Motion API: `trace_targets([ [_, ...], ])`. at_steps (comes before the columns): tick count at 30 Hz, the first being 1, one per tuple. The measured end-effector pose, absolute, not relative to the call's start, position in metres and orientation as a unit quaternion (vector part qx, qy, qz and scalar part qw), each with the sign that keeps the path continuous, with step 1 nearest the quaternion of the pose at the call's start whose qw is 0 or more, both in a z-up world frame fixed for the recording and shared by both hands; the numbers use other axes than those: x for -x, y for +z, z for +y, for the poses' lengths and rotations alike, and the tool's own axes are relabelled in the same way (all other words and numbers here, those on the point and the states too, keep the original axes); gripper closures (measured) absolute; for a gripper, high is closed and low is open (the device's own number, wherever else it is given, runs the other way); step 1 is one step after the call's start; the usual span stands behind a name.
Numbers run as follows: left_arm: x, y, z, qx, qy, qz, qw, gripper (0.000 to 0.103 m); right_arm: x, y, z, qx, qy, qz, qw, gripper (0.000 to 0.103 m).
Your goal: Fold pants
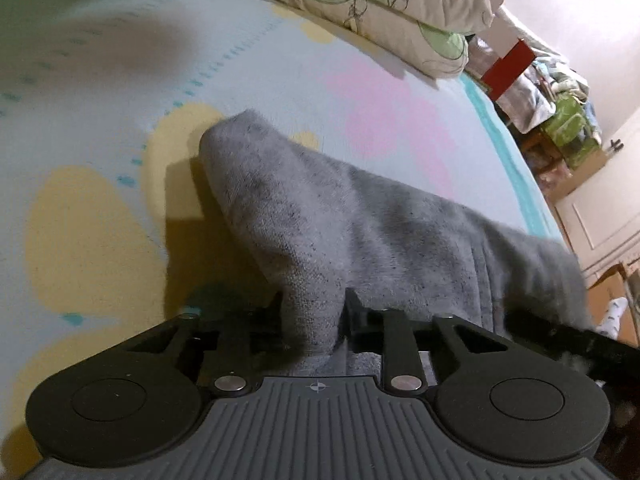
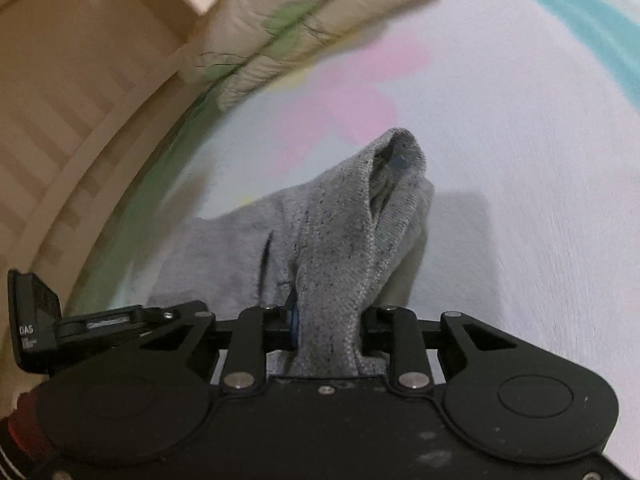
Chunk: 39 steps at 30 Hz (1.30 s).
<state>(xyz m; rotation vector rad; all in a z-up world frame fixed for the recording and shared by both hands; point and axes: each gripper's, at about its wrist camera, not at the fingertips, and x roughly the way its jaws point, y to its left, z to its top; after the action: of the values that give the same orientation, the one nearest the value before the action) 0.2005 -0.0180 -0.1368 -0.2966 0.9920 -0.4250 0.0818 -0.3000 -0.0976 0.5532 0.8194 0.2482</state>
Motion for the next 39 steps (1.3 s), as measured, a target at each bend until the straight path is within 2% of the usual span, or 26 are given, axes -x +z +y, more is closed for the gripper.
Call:
trace_targets([
  [7, -0.203, -0.09, 0.013, 0.139, -0.189, 0.421, 0.876, 0.081, -0.092, -0.02, -0.257, -0.208, 0.166, 0.346, 0.9, 0.077],
  [12, -0.232, -0.061, 0.064, 0.146, -0.165, 0.406, 0.887, 0.081, -0.125, 0.002, -0.223, -0.211, 0.198, 0.332, 0.898, 0.077],
  [17, -0.257, -0.06, 0.092, 0.116, -0.145, 0.415, 0.891, 0.08, -0.178, -0.012, -0.183, -0.245, 0.216, 0.347, 0.879, 0.077],
  [22, -0.275, -0.103, 0.11, 0.1, -0.112, 0.474, 0.867, 0.076, -0.227, -0.053, -0.158, -0.235, 0.202, 0.385, 0.869, 0.076],
  [23, -0.275, -0.112, 0.113, 0.086, -0.093, 0.486, 0.865, 0.076, -0.231, -0.059, -0.149, -0.223, 0.191, 0.396, 0.87, 0.075],
  [25, -0.277, -0.13, 0.12, 0.085, -0.085, 0.502, 0.857, 0.064, -0.243, -0.089, -0.149, -0.195, 0.149, 0.435, 0.867, 0.07],
  [26, -0.275, -0.134, 0.123, 0.1, -0.086, 0.498, 0.857, 0.062, -0.244, -0.101, -0.153, -0.19, 0.13, 0.448, 0.864, 0.063],
  [27, -0.272, -0.133, 0.125, 0.11, -0.087, 0.494, 0.858, 0.062, -0.246, -0.111, -0.159, -0.201, 0.125, 0.452, 0.86, 0.058],
  [30, -0.268, -0.122, 0.119, 0.098, -0.07, 0.489, 0.864, 0.062, -0.244, -0.115, -0.174, -0.239, 0.122, 0.442, 0.856, 0.056],
  [34, -0.243, -0.094, 0.105, 0.102, -0.048, 0.446, 0.888, 0.063, -0.226, -0.089, -0.17, -0.178, 0.099, 0.407, 0.89, 0.051],
  [37, -0.221, -0.088, 0.091, 0.124, -0.062, 0.432, 0.891, 0.059, -0.192, -0.058, -0.164, -0.147, 0.109, 0.351, 0.918, 0.051],
  [38, -0.212, -0.09, 0.081, 0.125, -0.064, 0.433, 0.89, 0.057, -0.181, -0.051, -0.157, -0.135, 0.116, 0.338, 0.924, 0.056],
  [39, -0.205, -0.094, 0.073, 0.126, -0.062, 0.435, 0.889, 0.056, -0.169, -0.047, -0.151, -0.117, 0.124, 0.329, 0.929, 0.068],
])
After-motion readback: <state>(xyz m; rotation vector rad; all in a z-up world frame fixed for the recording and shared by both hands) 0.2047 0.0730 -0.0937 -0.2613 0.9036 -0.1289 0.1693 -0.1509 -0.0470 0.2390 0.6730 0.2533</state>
